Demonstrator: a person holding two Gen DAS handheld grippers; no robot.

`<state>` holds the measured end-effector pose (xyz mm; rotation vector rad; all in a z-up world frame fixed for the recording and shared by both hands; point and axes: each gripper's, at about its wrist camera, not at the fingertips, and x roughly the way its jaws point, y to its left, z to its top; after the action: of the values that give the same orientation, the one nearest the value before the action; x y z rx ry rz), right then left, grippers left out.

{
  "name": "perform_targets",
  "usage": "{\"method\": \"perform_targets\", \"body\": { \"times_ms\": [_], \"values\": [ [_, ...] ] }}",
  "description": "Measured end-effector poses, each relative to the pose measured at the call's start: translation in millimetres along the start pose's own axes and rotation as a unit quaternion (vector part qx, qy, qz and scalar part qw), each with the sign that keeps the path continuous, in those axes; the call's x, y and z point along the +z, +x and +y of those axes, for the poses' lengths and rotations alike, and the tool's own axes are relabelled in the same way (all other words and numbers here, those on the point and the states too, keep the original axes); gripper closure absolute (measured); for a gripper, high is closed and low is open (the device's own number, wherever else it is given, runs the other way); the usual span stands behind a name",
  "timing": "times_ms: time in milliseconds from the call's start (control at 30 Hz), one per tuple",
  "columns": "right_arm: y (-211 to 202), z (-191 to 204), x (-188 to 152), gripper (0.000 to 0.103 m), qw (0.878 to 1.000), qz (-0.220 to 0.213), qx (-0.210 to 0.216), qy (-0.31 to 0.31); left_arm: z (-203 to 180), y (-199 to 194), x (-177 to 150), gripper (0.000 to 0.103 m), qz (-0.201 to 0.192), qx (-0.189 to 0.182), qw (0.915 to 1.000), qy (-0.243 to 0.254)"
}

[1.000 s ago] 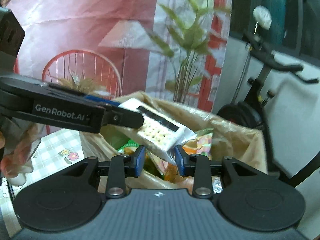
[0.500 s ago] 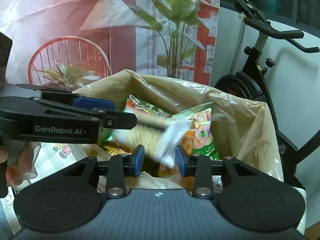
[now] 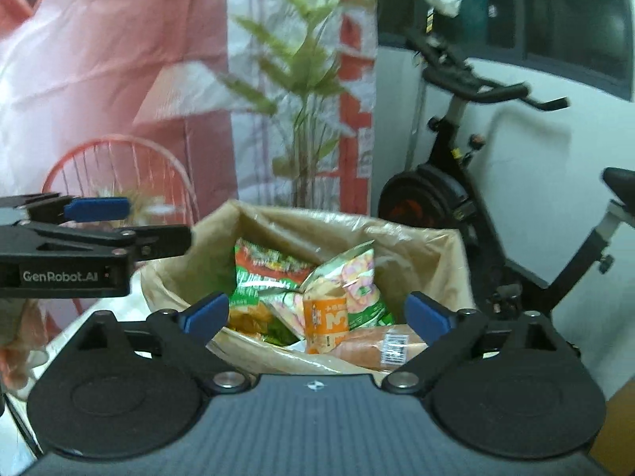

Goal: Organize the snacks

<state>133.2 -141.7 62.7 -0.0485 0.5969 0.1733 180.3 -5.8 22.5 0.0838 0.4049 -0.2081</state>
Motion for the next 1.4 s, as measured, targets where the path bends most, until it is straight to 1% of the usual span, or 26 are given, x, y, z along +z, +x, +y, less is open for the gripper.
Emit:
{"method": "perform_targets", "body": {
  "times_ms": [133,233,267,367,500,600,800,1067,1400],
  "values": [
    [-36.4,5.0,-0.5,0.002,0.999,-0.034,-0.028,0.022,-4.9,-35.1,7.4,0.016,-0.018,0.015,0.9997,0.006],
    [-62.6,5.4,-4.2,0.001,0.997,-0.056,-0.032,0.050,-10.3,-67.2,8.9,0.011,-0.050,0.048,0.9976,0.006],
    [-69.5,4.8,-5.7,0.001,0.996,-0.060,-0.030,0.059,-10.6,-77.9,8.9,0.009,-0.061,0.048,0.9970,0.004],
    [-91.4,5.3,-10.6,0.001,0.994,-0.076,-0.026,0.077,-9.7,-103.8,10.3,0.008,-0.075,0.034,0.9965,-0.015],
    [-116.4,7.7,-14.6,0.001,0.991,-0.098,-0.031,0.081,-20.8,-127.4,8.4,0.008,-0.088,0.049,0.9948,-0.008],
    [-129.2,7.8,-19.6,0.001,0.989,-0.111,-0.037,0.085,-28.8,-138.4,4.6,0.008,-0.095,0.055,0.9940,0.000],
    [-138.4,7.2,-25.4,0.001,0.989,-0.115,-0.042,0.082,-27.2,-143.9,2.9,0.008,-0.089,0.047,0.9949,-0.014],
    [-143.5,3.5,-28.1,0.001,0.988,-0.120,-0.041,0.087,-27.0,-150.9,1.2,0.008,-0.089,0.065,0.9938,-0.018],
    [-146.3,7.4,-30.3,0.001,0.989,-0.119,-0.034,0.082,-27.0,-155.0,0.6,0.008,-0.085,0.074,0.9935,-0.017]
  ]
}}
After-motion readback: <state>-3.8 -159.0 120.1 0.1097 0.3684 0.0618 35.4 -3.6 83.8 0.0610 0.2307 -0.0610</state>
